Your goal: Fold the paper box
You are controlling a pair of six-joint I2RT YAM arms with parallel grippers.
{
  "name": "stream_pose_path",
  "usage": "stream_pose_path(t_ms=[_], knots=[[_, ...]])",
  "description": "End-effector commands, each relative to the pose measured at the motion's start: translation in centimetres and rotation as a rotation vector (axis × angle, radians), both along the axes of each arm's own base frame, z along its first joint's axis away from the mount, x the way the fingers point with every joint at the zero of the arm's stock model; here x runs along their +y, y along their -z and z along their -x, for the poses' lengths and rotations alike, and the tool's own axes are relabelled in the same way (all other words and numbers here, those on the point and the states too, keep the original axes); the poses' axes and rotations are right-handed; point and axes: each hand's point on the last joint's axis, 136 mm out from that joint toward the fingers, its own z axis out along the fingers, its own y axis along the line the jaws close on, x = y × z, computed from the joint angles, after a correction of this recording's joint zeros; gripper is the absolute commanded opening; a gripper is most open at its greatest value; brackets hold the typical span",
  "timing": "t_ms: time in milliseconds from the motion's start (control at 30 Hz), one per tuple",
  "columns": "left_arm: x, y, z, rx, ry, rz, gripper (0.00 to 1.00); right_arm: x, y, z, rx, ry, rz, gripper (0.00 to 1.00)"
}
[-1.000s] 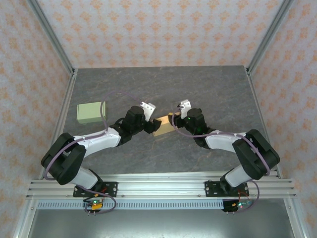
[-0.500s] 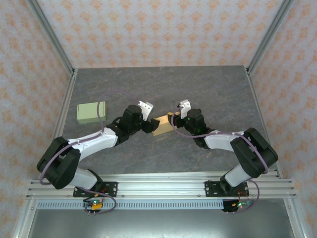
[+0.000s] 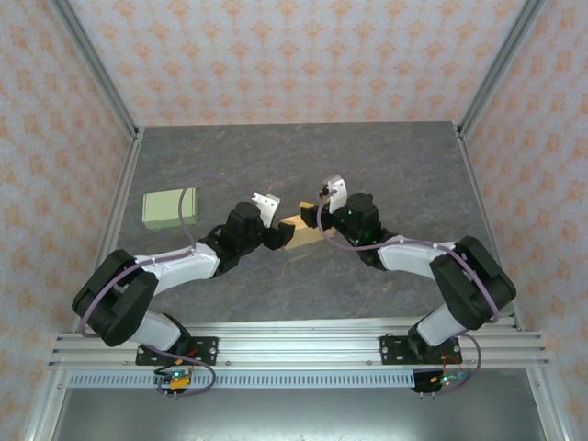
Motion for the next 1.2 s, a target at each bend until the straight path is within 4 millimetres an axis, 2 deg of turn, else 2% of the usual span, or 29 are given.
stream_pose_path(t_ms=[0, 100, 167, 233, 300, 367, 500, 600, 667, 767, 933, 1033, 1100, 1167], knots=[[1.2, 1.8, 0.9, 0.088, -0.031, -0.036, 0.66, -0.1, 2.8, 1.1, 0.053, -0.016, -0.038, 0.7], [0.3, -1.6, 0.7, 0.059, -0.03, 0.125, 0.67, -0.4, 4.3, 1.4, 0.081, -0.013, -0.024, 0.7], [0.0, -3.2, 0.7, 0.041, -0.028, 0.174, 0.67, -0.5, 4.8, 1.3, 0.088, -0.01, -0.013, 0.7], [0.3, -4.1, 0.6, 0.022, -0.045, 0.184, 0.68, -0.5, 5.0, 1.2, 0.091, -0.005, -0.012, 0.7], [0.3, -4.2, 0.6, 0.027, -0.046, 0.178, 0.69, -0.4, 4.9, 1.1, 0.089, -0.008, -0.016, 0.7], [0.0, -3.5, 0.7, 0.053, -0.039, 0.188, 0.69, -0.4, 4.8, 1.0, 0.085, -0.009, -0.016, 0.7], [1.9, 1.3, 1.0, 0.121, -0.12, 0.09, 0.68, -0.4, 4.1, 0.8, 0.076, -0.009, -0.028, 0.7], [3.0, 4.1, 1.7, 0.154, -0.159, 0.057, 0.67, -0.3, 2.9, 0.6, 0.064, -0.009, -0.036, 0.7], [3.5, 5.5, 2.2, 0.176, -0.172, 0.04, 0.67, -0.3, 1.3, 0.3, 0.048, -0.003, -0.046, 0.7], [4.0, 6.7, 2.5, 0.191, -0.186, 0.023, 0.66, -1.1, -1.3, -0.4, 0.016, 0.058, -0.063, 0.7], [3.7, 7.2, 2.3, 0.195, -0.181, 0.014, 0.66, -1.5, -3.6, -0.3, 0.019, 0.071, -0.039, 0.7], [3.7, 7.1, 2.0, 0.176, -0.183, 0.022, 0.66, -3.8, -3.2, -1.4, 0.057, 0.225, -0.012, 0.7], [3.5, 6.8, 1.8, 0.158, -0.17, 0.023, 0.66, -6.6, -2.7, -2.1, 0.131, 0.404, 0.029, 0.7], [3.3, 6.1, 1.7, 0.131, -0.155, 0.026, 0.65, -9.9, -2.8, -1.9, 0.216, 0.601, 0.042, 0.72]])
